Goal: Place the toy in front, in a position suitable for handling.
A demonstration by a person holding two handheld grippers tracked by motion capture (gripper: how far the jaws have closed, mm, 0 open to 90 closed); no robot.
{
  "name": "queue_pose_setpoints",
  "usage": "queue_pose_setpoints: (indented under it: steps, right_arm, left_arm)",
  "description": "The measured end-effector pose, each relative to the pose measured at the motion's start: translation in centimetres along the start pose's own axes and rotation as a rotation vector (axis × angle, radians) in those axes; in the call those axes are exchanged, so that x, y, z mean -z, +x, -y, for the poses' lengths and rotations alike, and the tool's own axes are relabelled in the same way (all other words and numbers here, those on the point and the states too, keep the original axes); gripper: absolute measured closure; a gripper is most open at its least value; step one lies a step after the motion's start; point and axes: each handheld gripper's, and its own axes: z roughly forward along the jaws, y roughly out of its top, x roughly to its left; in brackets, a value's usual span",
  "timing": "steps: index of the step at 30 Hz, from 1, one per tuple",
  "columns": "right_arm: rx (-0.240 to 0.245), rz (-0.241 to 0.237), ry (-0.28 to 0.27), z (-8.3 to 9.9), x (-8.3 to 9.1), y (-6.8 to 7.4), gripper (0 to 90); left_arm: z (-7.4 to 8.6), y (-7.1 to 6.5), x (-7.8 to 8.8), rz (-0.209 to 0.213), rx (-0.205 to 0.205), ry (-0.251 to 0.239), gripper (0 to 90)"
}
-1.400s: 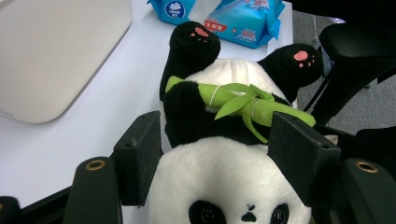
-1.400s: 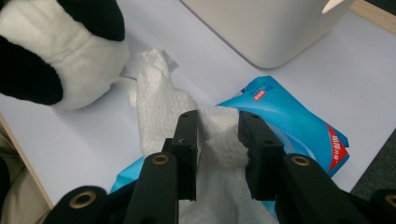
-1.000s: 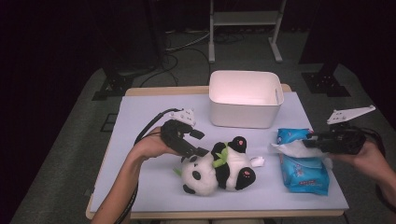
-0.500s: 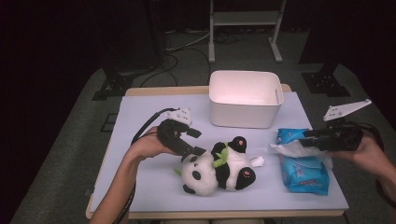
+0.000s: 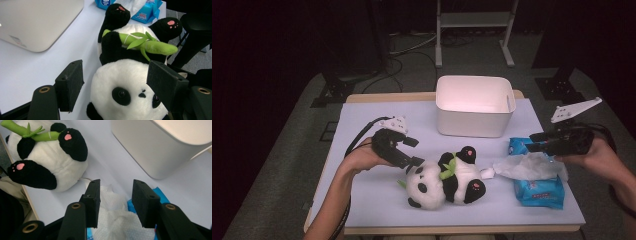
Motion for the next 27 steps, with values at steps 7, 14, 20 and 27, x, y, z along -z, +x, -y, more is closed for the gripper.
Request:
queue_pose_setpoints:
  steps: [7,14,20,27]
  right_arm:
    - [0.001,-0.017,0.0,-0.7,-1.0,-0.4,56.1]
    - [0.018,-0.045,-0.005,-1.6,-2.4,-0.7,50.5]
    - [0.021,-0.063,-0.015,-2.3,-3.6,-1.0,45.3]
    - [0.028,-0.05,-0.004,-3.2,-4.7,-1.0,38.6]
  left_arm:
    - [0.8,0.3,0.5,-0.026,0.011,0.002,27.8]
    - [1.7,0.7,0.7,-0.061,0.034,-0.008,25.7]
    - [2.6,1.2,0.8,-0.076,0.057,-0.007,23.0]
    - [3.6,1.4,0.8,-0.09,0.074,-0.009,20.9]
